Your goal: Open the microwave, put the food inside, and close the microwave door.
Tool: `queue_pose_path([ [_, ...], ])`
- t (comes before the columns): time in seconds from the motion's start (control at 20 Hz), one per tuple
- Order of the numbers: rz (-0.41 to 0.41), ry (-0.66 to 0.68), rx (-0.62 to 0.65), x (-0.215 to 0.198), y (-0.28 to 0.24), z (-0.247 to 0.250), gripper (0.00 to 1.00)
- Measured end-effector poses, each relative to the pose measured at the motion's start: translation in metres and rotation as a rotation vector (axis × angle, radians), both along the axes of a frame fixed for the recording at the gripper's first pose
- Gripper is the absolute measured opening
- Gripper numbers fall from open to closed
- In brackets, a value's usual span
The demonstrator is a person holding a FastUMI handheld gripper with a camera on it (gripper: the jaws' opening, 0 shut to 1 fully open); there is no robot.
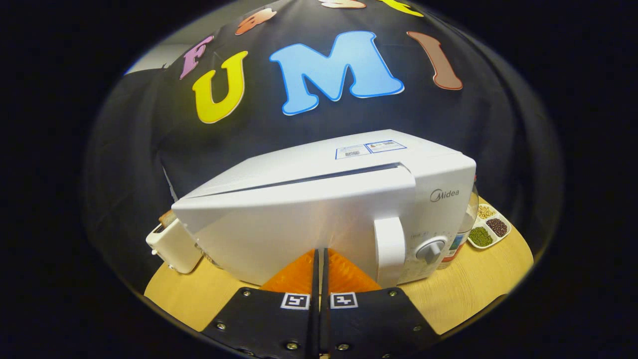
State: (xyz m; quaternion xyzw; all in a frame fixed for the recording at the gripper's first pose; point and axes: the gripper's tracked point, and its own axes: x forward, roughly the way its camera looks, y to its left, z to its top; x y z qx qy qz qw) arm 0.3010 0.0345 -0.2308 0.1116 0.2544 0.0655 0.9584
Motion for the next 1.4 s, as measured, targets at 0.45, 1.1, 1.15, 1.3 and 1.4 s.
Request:
queue_pose_path([
  [0.45,0.033,-0.041,-0.112,-0.006,0.004,0.005,0.02],
  [1.1,0.126,-0.246,-0.172,-0.149,0.035,0.089,0.13],
  [1.15,0.117,-0.252,-0.158,-0.163,0.034,0.091,0.20],
  [1.3,0.098,-0.269,-0.150,-0.196,0.029,0.100,0.59],
  [1.4,0.083,-0.283,-0.156,-0.218,0.023,0.110,0.85],
])
